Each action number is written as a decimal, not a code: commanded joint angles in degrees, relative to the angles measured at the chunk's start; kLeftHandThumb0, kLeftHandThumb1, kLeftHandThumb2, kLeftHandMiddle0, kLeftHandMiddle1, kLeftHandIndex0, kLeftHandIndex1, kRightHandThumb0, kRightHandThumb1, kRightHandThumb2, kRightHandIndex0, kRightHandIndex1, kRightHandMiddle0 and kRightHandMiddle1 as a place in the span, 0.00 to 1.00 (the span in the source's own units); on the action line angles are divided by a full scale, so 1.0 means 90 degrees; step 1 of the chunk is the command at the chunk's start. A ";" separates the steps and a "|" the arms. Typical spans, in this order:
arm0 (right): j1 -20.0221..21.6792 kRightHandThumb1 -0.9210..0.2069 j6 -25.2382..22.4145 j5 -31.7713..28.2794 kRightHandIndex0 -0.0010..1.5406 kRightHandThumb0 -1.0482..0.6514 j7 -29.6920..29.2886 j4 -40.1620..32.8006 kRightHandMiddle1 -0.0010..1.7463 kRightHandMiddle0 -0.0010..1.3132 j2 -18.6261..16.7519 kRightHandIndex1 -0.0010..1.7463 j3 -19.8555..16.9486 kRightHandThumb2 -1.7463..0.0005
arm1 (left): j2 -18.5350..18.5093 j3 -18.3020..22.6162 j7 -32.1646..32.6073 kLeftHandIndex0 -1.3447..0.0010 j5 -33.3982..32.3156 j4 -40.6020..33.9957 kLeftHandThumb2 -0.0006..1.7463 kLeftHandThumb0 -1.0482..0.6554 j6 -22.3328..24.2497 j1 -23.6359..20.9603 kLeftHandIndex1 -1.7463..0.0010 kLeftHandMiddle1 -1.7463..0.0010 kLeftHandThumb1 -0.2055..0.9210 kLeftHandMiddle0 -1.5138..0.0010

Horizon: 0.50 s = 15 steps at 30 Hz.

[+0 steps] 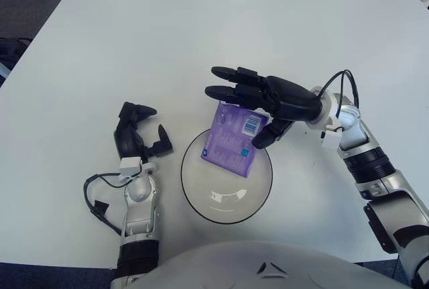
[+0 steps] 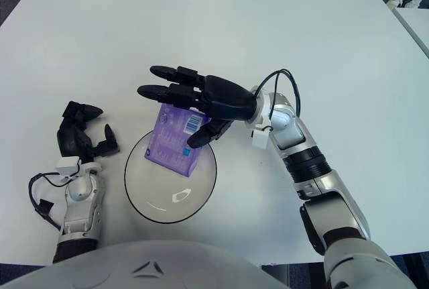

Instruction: Put the tissue paper into the plate.

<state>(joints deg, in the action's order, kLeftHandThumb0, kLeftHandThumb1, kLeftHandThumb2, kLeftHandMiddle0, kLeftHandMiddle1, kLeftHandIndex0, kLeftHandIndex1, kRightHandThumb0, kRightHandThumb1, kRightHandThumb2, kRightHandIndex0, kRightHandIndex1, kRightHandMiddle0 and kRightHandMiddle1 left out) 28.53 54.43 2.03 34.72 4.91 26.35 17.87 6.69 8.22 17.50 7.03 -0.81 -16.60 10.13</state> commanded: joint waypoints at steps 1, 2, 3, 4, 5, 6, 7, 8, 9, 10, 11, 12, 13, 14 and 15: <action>-0.0061 0.00 0.0020 -0.0228 0.00 0.00 0.0054 -0.0143 0.00 0.00 0.0050 0.00 0.0008 0.53 | 0.0094 -0.0047 0.0053 0.49 0.0025 0.0237 1.00 0.61 0.0229 0.0363 0.03 0.00 0.12 0.40; -0.0069 0.00 0.0015 -0.0248 0.00 0.00 0.0060 -0.0149 0.00 0.00 0.0055 0.00 0.0006 0.53 | 0.0099 -0.0052 0.0054 0.49 0.0027 0.0228 1.00 0.61 0.0231 0.0370 0.03 0.00 0.12 0.40; -0.0107 0.00 -0.0071 -0.0261 0.00 0.00 0.0065 -0.0180 0.00 0.00 0.0073 0.00 -0.0013 0.53 | 0.0102 -0.0054 0.0046 0.49 0.0013 0.0222 1.00 0.61 0.0223 0.0377 0.03 0.00 0.12 0.40; -0.0187 0.00 -0.0203 -0.0313 0.00 0.00 0.0086 -0.0231 0.00 0.00 0.0148 0.00 -0.0061 0.53 | 0.0106 -0.0057 0.0034 0.49 -0.0009 0.0214 1.00 0.61 0.0205 0.0389 0.03 0.00 0.12 0.40; -0.0245 0.00 -0.0300 -0.0352 0.00 0.01 0.0103 -0.0270 0.00 0.00 0.0204 0.00 -0.0096 0.52 | 0.0107 -0.0060 0.0026 0.49 -0.0025 0.0209 1.00 0.61 0.0191 0.0396 0.03 0.00 0.13 0.40; -0.0283 0.00 -0.0365 -0.0378 0.00 0.01 0.0117 -0.0301 0.00 0.00 0.0239 0.00 -0.0120 0.51 | 0.0106 -0.0063 0.0022 0.49 -0.0035 0.0205 1.00 0.61 0.0184 0.0401 0.03 0.00 0.13 0.40; -0.0340 0.00 -0.0336 -0.0539 0.00 0.01 0.0168 -0.0284 0.00 0.00 0.0381 0.00 -0.0217 0.51 | 0.0105 -0.0066 0.0021 0.49 -0.0042 0.0199 1.00 0.61 0.0171 0.0404 0.03 0.00 0.13 0.40; -0.0386 0.00 -0.0249 -0.0737 0.00 0.01 0.0219 -0.0217 0.00 0.00 0.0524 0.00 -0.0338 0.50 | 0.0104 -0.0068 0.0021 0.50 -0.0048 0.0195 1.00 0.61 0.0155 0.0405 0.03 0.00 0.13 0.40; -0.0421 0.00 -0.0188 -0.0883 0.00 0.02 0.0263 -0.0172 0.00 0.00 0.0624 0.00 -0.0426 0.49 | 0.0103 -0.0071 0.0022 0.50 -0.0053 0.0192 1.00 0.61 0.0143 0.0407 0.03 0.00 0.13 0.40; -0.0450 0.00 -0.0071 -0.1010 0.00 0.02 0.0229 -0.0045 0.00 0.00 0.0596 0.00 -0.0513 0.48 | 0.0104 -0.0077 0.0026 0.50 -0.0050 0.0188 1.00 0.61 0.0124 0.0412 0.03 0.00 0.13 0.40; -0.0463 0.00 0.0001 -0.1078 0.00 0.03 0.0208 0.0038 0.00 0.00 0.0545 0.00 -0.0559 0.48 | 0.0104 -0.0081 0.0029 0.50 -0.0047 0.0185 1.00 0.61 0.0112 0.0416 0.03 0.00 0.13 0.40; -0.0465 0.00 0.0039 -0.1148 0.00 0.04 0.0074 0.0072 0.00 0.00 0.0309 0.00 -0.0575 0.47 | 0.0102 -0.0092 0.0056 0.50 -0.0007 0.0188 1.00 0.61 0.0088 0.0421 0.03 0.00 0.13 0.40; -0.0464 0.00 0.0062 -0.1199 0.00 0.05 -0.0013 0.0090 0.00 0.00 0.0138 0.00 -0.0584 0.47 | 0.0098 -0.0098 0.0074 0.49 0.0021 0.0188 1.00 0.61 0.0071 0.0425 0.03 0.00 0.13 0.40; -0.0403 0.00 0.0208 -0.1358 0.00 0.07 -0.0141 0.0288 0.00 0.00 -0.0204 0.00 -0.0583 0.46 | 0.0095 -0.0103 0.0097 0.49 0.0049 0.0203 1.00 0.61 0.0039 0.0424 0.03 0.00 0.12 0.40; -0.0358 0.00 0.0320 -0.1473 0.00 0.08 -0.0221 0.0441 0.03 0.00 -0.0440 0.05 -0.0585 0.47 | 0.0093 -0.0107 0.0113 0.50 0.0065 0.0214 1.00 0.61 0.0017 0.0423 0.03 0.00 0.13 0.40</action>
<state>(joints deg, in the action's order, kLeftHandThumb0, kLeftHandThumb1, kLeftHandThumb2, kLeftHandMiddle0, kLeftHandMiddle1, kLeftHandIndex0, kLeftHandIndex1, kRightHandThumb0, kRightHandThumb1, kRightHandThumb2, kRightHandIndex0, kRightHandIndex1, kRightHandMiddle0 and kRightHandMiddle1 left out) 25.23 54.15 -7.83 35.14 6.44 28.53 12.93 6.62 7.69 18.05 7.19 -1.45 -17.51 11.38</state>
